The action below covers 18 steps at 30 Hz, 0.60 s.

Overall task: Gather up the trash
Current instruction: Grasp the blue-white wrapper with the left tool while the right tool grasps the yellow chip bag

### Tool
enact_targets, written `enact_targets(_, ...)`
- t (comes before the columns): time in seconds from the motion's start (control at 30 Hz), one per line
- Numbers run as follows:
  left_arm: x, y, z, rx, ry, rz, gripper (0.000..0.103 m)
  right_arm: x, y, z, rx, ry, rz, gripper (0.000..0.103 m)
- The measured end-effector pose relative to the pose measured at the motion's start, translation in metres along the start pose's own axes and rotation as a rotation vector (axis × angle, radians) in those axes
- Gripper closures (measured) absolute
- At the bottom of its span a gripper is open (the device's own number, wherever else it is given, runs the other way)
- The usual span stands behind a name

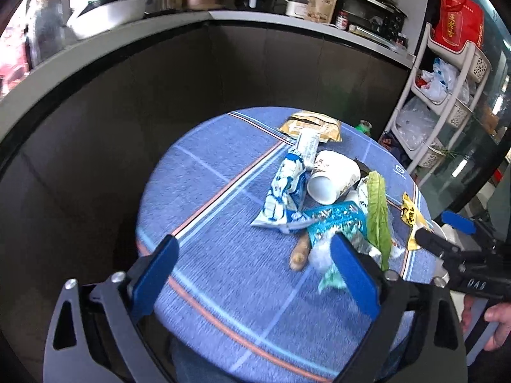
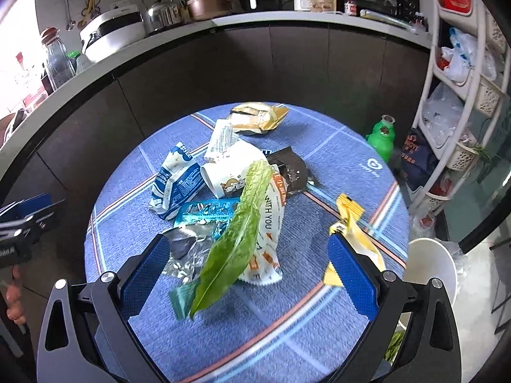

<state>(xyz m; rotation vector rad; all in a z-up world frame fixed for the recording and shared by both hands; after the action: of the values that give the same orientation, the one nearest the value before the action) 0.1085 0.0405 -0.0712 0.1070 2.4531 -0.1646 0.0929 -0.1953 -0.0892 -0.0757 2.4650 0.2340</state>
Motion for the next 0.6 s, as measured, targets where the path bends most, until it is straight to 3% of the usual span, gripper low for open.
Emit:
enact_targets(0.13,-0.022,-0.001,0.039,0.048,0.050,0.000,0.023,-0.008,-0.006,0.008,-0.006,-0.003,-0.005,0.012)
enact_targets(0.33,-0.039,-0.005,0.092,0.123,0.128,0.024,0.041,-0.012,-0.066,0.012,0.132,0.006,0.053,0.015)
enact_targets(0.47,-0.046,-0.012,0.123,0.156,0.178,0.028,0.044,-0.005,-0.096,0.027,0.179,0.042,0.086,0.017)
enact_targets(0.6,-0.052,-0.024,0.150,0.162,0.214,0.047,0.045,0.003,-0.104,0.051,0.169,0.088,0.086,0.018)
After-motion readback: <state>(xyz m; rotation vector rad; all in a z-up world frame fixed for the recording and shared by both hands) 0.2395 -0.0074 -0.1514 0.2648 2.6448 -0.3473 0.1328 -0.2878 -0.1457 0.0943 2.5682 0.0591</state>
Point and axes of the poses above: each gripper's, at about its wrist camera, not at the fingertips, and z roughly the way its jaws point, y to its left, x to its underside, the point moved 4 cm from there along z, roughly the way its jaws point, and after that the axes turned 1 degree about -x, right-handed, at the moved point
